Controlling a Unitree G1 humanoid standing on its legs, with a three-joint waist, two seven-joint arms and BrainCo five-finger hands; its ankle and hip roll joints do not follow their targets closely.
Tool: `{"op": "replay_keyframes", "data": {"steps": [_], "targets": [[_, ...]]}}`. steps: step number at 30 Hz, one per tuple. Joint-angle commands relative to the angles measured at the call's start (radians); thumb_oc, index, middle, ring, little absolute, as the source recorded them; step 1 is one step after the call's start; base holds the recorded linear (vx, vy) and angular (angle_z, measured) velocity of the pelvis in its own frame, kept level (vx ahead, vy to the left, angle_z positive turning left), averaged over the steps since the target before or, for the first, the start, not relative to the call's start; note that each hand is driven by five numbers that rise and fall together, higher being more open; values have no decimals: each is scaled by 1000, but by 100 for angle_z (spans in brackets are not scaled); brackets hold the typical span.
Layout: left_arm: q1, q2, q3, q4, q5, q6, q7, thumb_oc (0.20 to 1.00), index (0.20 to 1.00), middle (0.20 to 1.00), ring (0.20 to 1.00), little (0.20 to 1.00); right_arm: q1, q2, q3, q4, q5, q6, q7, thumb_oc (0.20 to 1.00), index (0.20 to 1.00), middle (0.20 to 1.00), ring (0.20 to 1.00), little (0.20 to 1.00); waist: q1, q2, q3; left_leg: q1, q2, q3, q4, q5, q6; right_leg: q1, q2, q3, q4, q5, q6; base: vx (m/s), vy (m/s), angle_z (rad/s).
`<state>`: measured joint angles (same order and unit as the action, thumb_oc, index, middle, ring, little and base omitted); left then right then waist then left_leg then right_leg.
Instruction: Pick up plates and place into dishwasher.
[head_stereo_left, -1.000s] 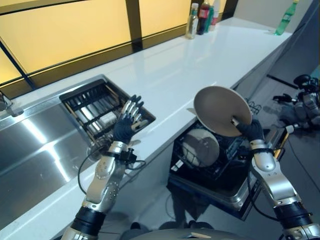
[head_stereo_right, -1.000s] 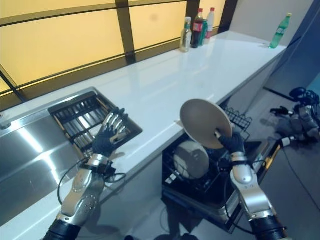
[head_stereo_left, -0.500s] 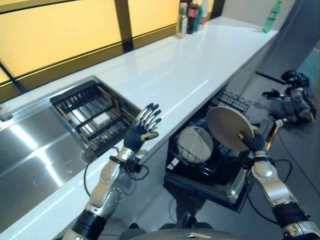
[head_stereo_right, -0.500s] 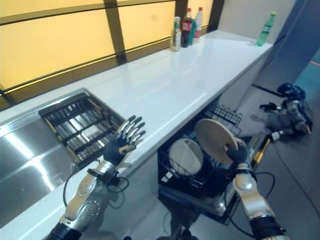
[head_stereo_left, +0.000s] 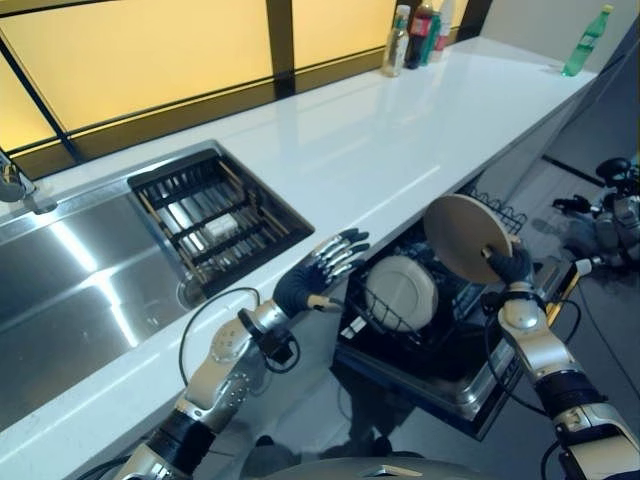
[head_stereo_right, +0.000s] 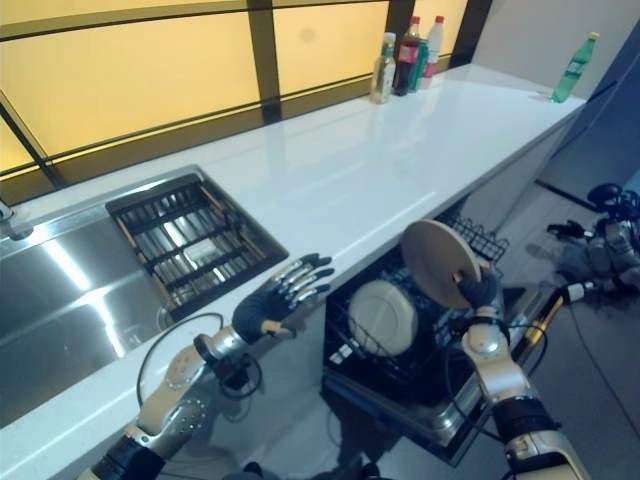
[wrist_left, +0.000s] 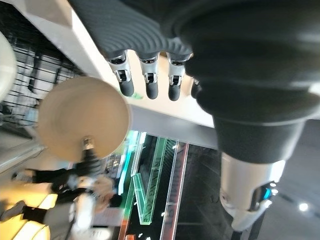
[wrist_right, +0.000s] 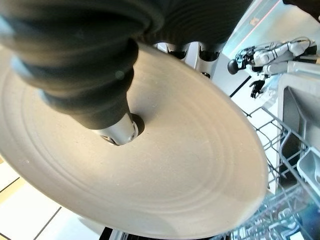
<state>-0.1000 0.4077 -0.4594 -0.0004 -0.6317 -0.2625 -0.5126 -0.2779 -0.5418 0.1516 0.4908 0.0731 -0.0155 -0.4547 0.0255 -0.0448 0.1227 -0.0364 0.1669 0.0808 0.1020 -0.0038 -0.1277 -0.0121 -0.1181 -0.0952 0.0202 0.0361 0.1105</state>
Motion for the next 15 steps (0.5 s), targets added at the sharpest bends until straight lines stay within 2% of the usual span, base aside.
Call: {"op": "replay_keyframes", "data": {"steps": [1, 8, 15], "targets": [[138, 18, -76, 311, 8, 4, -19, 1000, 1000, 1000, 1000, 1000, -159, -43, -24, -28, 1, -53, -70, 200, 200, 200, 200, 200, 11, -51, 82, -109, 6, -10, 122, -79, 66, -26, -63, -14, 92, -28, 77, -19, -95, -16], [126, 86, -17, 387, 2, 41, -103, 1000, 1000, 1000, 1000, 1000, -273, -92, -40, 58, 53, -60, -116, 200, 200, 200, 200, 200, 37, -31, 163, -238, 17, -46, 206, -67, 49, -79, -57, -22, 123, -29, 57, -80, -74, -4], [106, 108, -12, 434, -36, -8, -78, 1000, 1000, 1000, 1000, 1000, -404, -144, -17, 214, 28, -61, -196, 200, 200, 200, 200, 200, 60, 16, 234, -329, 21, -61, 241, -45, 38, -116, -66, -50, 130, -27, 42, -68, -5, 0]]}}
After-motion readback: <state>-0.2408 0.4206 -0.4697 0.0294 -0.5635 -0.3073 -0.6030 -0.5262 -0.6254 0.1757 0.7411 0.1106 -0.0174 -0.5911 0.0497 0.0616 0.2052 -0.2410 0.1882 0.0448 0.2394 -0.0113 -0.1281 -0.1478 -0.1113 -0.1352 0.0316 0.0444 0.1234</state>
